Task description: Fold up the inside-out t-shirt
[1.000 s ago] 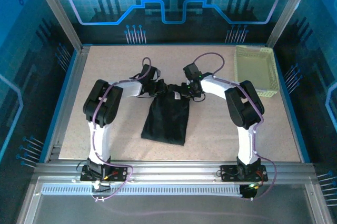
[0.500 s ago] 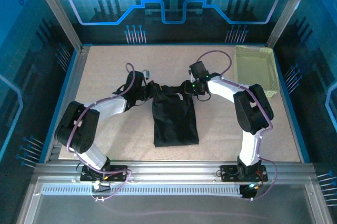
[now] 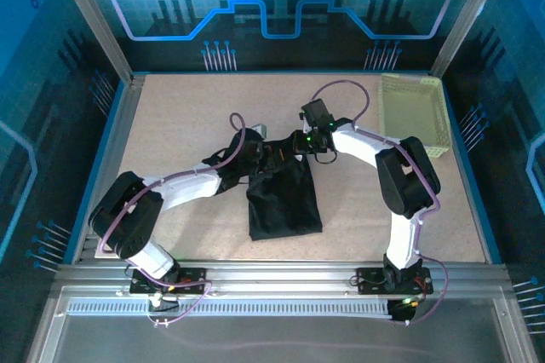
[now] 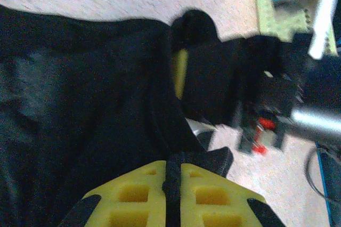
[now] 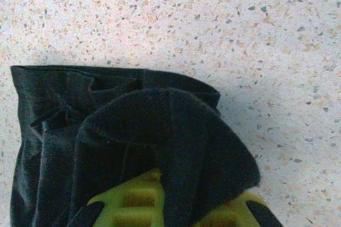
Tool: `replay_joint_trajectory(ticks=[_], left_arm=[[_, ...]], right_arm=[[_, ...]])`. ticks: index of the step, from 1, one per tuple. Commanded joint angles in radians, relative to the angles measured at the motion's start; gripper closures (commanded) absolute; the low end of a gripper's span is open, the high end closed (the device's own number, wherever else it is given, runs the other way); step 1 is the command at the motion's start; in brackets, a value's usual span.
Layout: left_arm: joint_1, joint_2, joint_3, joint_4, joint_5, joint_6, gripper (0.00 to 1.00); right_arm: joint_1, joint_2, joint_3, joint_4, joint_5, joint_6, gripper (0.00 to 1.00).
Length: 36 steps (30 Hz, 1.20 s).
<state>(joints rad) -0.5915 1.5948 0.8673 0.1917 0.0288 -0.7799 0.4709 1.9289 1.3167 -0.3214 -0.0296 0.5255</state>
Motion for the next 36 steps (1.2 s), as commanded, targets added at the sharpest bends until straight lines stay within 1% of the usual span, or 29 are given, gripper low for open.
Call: replay_joint_trajectory(ticks=[1,3,5,10,13,14,16,21,23,26,30,34,36], left_arm=[[0.106,0.054,0.022,0.007,-0.001,0.008,1.00],[0.157,0.101,0.051,0.022,0.048,0.020,1.00],[0.186,0.158,0.100,0.002,0.091,0.039,1.00],[0.200,0.269,0.179,-0.013,0.134,0.064,1.00],[0.201,0.313,0.187,0.022,0.148,0.061,1.00],[0.201,0.324,0.192,0.019,0.141,0.060,1.00],[0.201,0.337,0.201,0.000,0.118,0.072,0.95],[0.200,0.328,0.247,-0.153,-0.008,0.135,0.84],[0.199,0.316,0.255,-0.193,-0.047,0.156,0.81],[0.197,0.307,0.266,-0.239,-0.096,0.176,0.73],[0.196,0.316,0.278,-0.276,-0.133,0.182,0.66],[0.194,0.321,0.278,-0.278,-0.139,0.179,0.62],[0.189,0.315,0.274,-0.274,-0.146,0.177,0.58]], right_arm=[[0.006,0.009,0.026,0.005,0.009,-0.017,1.00],[0.008,0.007,0.023,0.007,0.008,-0.019,1.00],[0.011,0.006,0.020,0.007,0.011,-0.021,1.00],[0.010,0.002,0.011,0.005,0.019,-0.026,1.00],[0.010,0.003,0.006,0.007,0.017,-0.026,1.00],[0.011,0.005,0.004,0.007,0.016,-0.027,1.00],[0.012,0.004,0.004,0.007,0.015,-0.027,1.00],[0.012,0.003,0.000,0.007,0.014,-0.028,1.00],[0.012,0.005,0.001,0.007,0.013,-0.028,1.00],[0.012,0.008,0.003,0.009,0.012,-0.028,1.00],[0.012,0.011,0.004,0.009,0.008,-0.025,1.00],[0.012,0.012,0.006,0.006,0.007,-0.028,1.00],[0.014,0.013,0.006,0.006,0.007,-0.028,1.00]])
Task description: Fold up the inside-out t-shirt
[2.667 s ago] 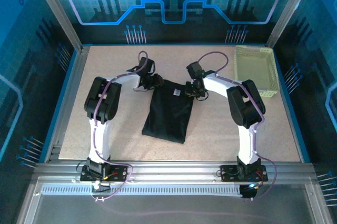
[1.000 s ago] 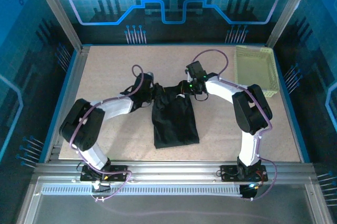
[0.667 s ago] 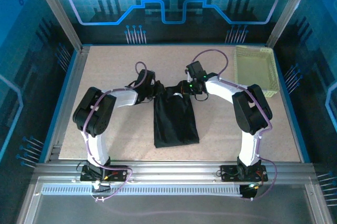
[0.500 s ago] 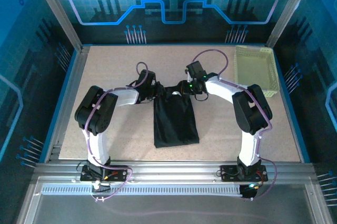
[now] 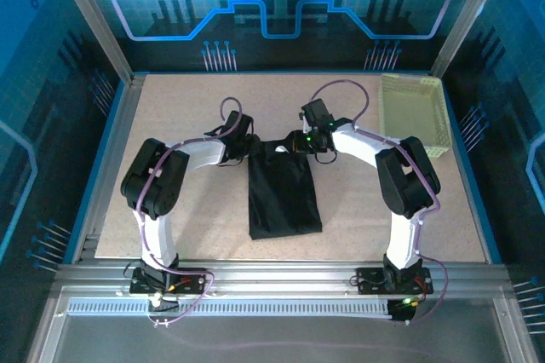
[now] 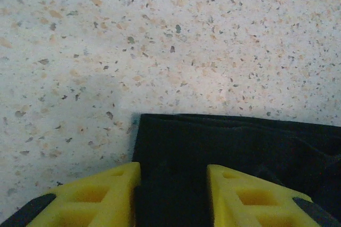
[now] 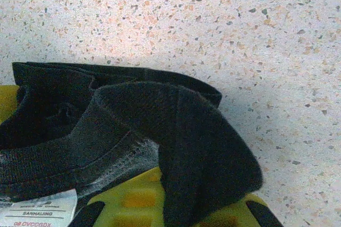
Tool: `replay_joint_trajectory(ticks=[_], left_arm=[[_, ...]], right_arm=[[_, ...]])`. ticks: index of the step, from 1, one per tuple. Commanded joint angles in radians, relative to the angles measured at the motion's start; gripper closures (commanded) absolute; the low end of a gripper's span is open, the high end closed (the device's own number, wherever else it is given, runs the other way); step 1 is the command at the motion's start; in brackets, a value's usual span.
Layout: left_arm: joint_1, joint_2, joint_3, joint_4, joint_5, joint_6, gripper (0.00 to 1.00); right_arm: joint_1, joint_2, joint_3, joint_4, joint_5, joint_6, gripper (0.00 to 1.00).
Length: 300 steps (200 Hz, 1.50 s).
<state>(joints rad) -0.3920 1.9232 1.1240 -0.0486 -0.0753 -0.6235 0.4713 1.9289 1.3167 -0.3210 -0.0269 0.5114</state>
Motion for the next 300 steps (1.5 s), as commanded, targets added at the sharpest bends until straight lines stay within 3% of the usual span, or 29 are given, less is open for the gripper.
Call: replay_joint_trajectory(ticks=[1,62,97,121,138,171,246,300], left_arm=[[-0.011,-0.010,0.019,-0.034,-0.043,0.021,0.57],[-0.022,0.101,0.105,-0.069,0.000,0.025,0.54],[-0.041,0.158,0.160,-0.131,-0.038,0.036,0.56],[-0.042,0.176,0.168,-0.149,-0.053,0.033,0.65],[-0.042,0.175,0.164,-0.140,-0.040,0.034,0.81],[-0.036,0.100,0.111,-0.069,0.021,0.010,1.00],[0.058,-0.219,-0.045,0.092,0.176,-0.019,1.00],[0.128,-0.296,-0.037,0.118,0.278,-0.021,1.00]], right_arm=[[0.013,0.013,0.005,0.005,0.004,-0.014,1.00],[0.018,0.013,0.003,0.007,0.002,-0.012,1.00],[0.017,0.009,0.007,0.004,0.004,-0.014,1.00],[0.018,0.005,0.006,0.003,0.006,-0.014,1.00],[0.017,0.004,0.004,0.003,0.009,-0.014,1.00],[0.015,-0.002,-0.004,0.004,0.030,-0.008,1.00],[-0.013,-0.055,0.030,-0.007,0.010,-0.020,1.00],[-0.083,-0.114,0.060,0.023,-0.090,-0.008,1.00]])
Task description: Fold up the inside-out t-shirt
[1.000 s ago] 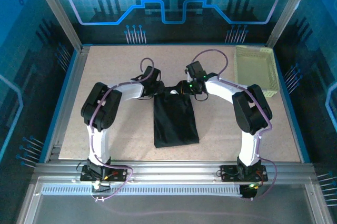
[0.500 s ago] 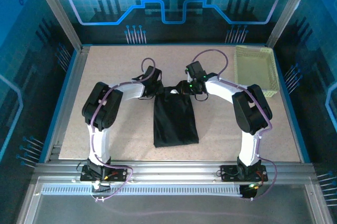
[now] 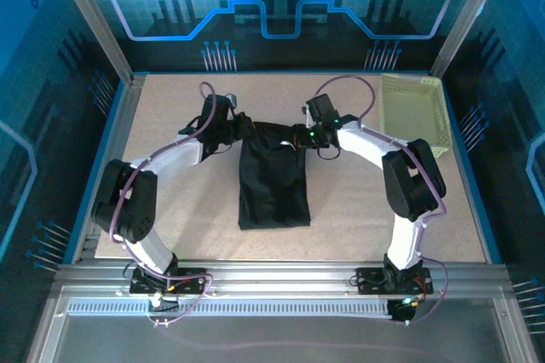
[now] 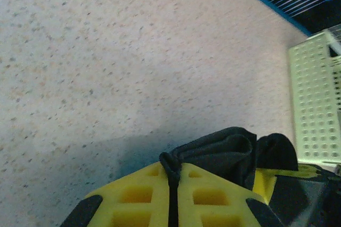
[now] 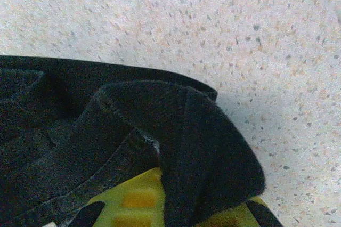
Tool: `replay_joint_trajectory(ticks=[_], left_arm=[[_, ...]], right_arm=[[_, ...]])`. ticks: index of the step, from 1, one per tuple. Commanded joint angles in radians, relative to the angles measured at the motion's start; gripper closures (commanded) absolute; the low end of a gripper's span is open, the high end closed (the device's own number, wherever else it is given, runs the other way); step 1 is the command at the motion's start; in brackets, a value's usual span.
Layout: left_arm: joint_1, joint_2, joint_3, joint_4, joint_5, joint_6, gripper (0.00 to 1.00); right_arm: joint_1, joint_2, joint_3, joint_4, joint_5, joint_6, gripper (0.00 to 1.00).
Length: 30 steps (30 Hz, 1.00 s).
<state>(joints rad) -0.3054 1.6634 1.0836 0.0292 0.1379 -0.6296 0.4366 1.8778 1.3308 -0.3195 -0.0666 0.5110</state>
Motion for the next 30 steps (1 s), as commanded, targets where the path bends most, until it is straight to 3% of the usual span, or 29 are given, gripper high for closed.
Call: replay_joint_trajectory(ticks=[1,9,16,19,22,25,30], left_arm=[[0.043,-0.036,0.004,0.039,0.067,-0.015,1.00],[0.087,-0.029,0.106,0.017,0.108,-0.035,1.00],[0.120,0.051,0.357,-0.002,0.161,-0.020,1.00],[0.134,0.102,0.455,0.029,0.205,-0.024,1.00],[0.157,0.141,0.488,0.139,0.297,-0.074,1.00],[0.165,0.135,0.446,0.213,0.377,-0.094,1.00],[0.154,0.031,0.172,0.358,0.473,-0.081,1.00]], right_arm=[[-0.049,-0.064,0.048,0.021,-0.051,-0.008,1.00],[-0.061,-0.090,0.171,-0.029,-0.066,-0.056,1.00],[-0.107,-0.019,0.475,-0.114,-0.104,-0.134,1.00],[-0.129,0.018,0.561,-0.070,-0.173,-0.154,1.00],[-0.171,0.068,0.618,0.004,-0.319,-0.110,1.00],[-0.183,0.059,0.568,0.076,-0.389,-0.088,1.00],[-0.158,-0.082,0.234,0.279,-0.413,-0.119,1.00]])
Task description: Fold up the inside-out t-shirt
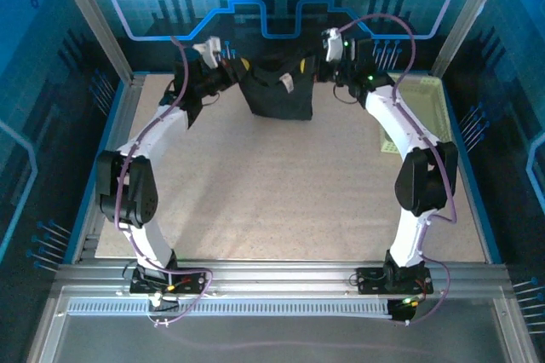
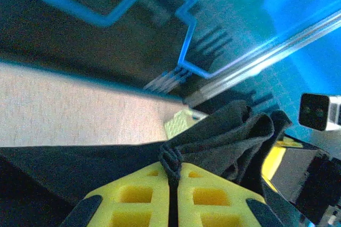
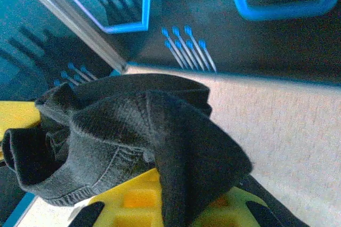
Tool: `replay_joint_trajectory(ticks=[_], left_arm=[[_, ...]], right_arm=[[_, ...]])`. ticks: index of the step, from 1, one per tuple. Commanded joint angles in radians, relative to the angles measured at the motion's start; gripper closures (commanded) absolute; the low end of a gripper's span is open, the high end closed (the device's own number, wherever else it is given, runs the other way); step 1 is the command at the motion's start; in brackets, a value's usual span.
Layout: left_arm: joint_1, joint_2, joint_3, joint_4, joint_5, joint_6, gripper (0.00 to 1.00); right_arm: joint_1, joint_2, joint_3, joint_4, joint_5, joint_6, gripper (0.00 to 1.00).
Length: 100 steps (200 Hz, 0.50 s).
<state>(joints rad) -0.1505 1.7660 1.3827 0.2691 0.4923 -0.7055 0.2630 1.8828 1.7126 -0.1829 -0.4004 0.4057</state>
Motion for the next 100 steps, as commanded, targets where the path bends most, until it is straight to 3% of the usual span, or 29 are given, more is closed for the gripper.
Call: replay_joint_trajectory(ticks=[1,40,100], left_arm=[[-0.008,-0.102,-0.206,0.157,0.129,-0.006,1.00],[-0.087,-0.280,-0.571,0.234,0.153,0.004,1.00],[-0.235,-0.560,-0.906,0.144,-0.011,0.008,1.00]], right_arm=[[0.017,-0.118,-0.228,0.178,-0.084,-0.009,1.00],[0.044,-0.295,-0.620,0.297,-0.092,-0.001,1.00],[0.150,-0.576,-1.022,0.266,0.052,0.056,1.00]])
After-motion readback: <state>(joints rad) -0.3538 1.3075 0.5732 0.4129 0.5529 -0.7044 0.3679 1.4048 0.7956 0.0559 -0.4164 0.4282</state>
